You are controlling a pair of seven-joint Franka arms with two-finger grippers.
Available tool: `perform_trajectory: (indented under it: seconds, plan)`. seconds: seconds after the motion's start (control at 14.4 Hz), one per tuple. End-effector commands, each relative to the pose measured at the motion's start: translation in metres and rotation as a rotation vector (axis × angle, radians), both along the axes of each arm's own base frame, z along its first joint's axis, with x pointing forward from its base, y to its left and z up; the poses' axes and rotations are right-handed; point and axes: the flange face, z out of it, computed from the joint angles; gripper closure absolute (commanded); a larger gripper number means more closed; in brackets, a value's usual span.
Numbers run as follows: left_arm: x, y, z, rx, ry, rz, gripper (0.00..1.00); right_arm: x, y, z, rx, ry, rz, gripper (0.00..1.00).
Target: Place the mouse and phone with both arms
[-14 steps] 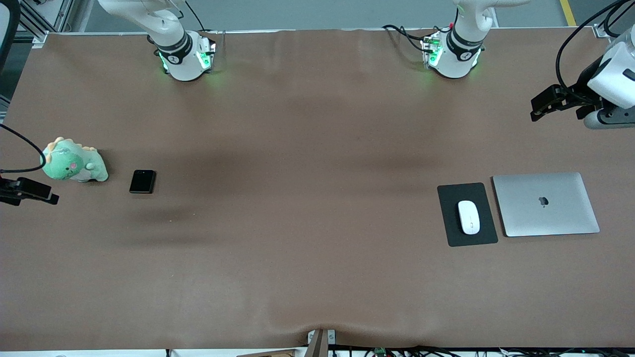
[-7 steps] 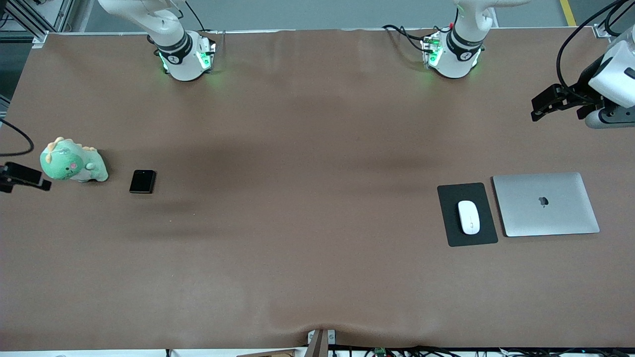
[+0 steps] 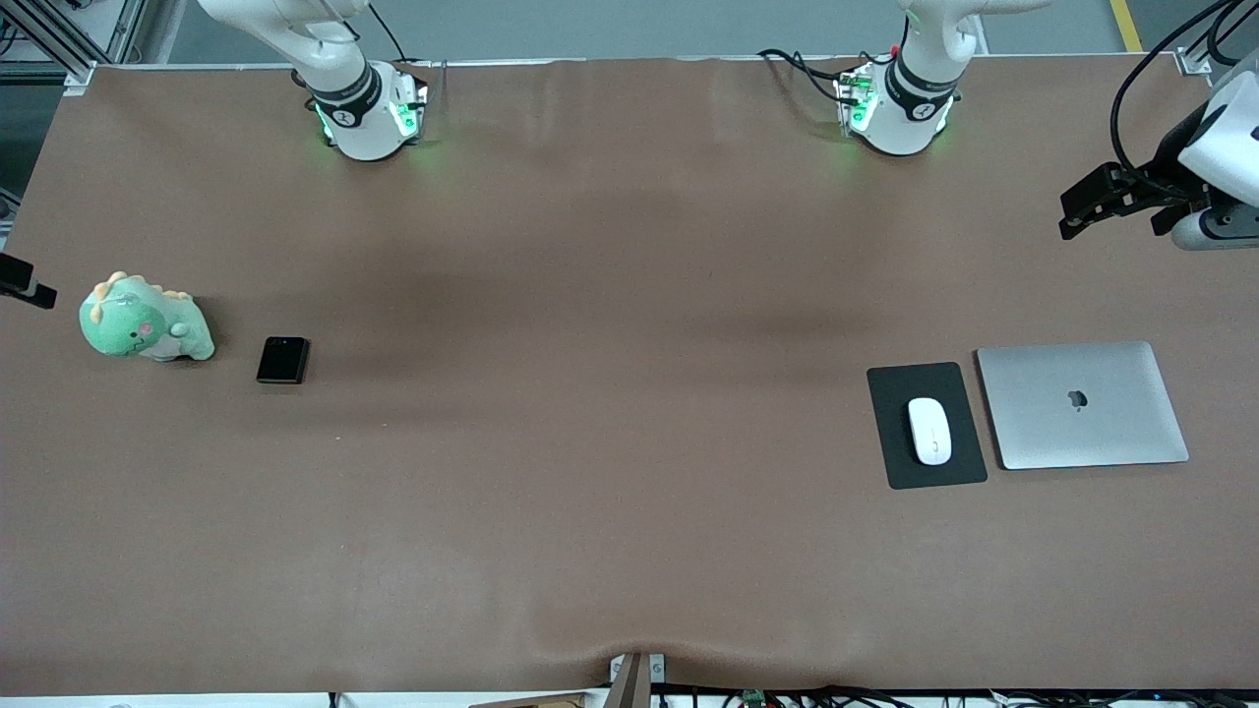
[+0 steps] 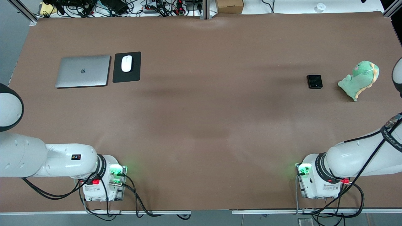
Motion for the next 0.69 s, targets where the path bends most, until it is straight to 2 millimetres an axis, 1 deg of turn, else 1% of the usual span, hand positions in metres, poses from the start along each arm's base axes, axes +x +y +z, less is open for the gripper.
perform_trajectory:
  seconds: [0.0,0.28,0.42,0.63]
  plan:
    - [0.003,0.004,0.005,-0.005,-0.005,-0.002,0.0,-0.025,0.008,0.003,-0.015,0.001,0.026,0.0]
    - [0.002,0.006,0.006,-0.005,-0.006,0.002,0.0,-0.05,0.018,0.002,-0.04,-0.014,0.035,0.0]
    - [0.002,0.008,0.006,-0.009,-0.006,0.005,0.0,-0.056,0.027,0.005,-0.041,-0.014,0.052,0.0]
    - [0.004,0.01,0.013,-0.01,-0.022,0.011,0.0,-0.054,0.044,0.005,-0.056,-0.015,0.089,0.0]
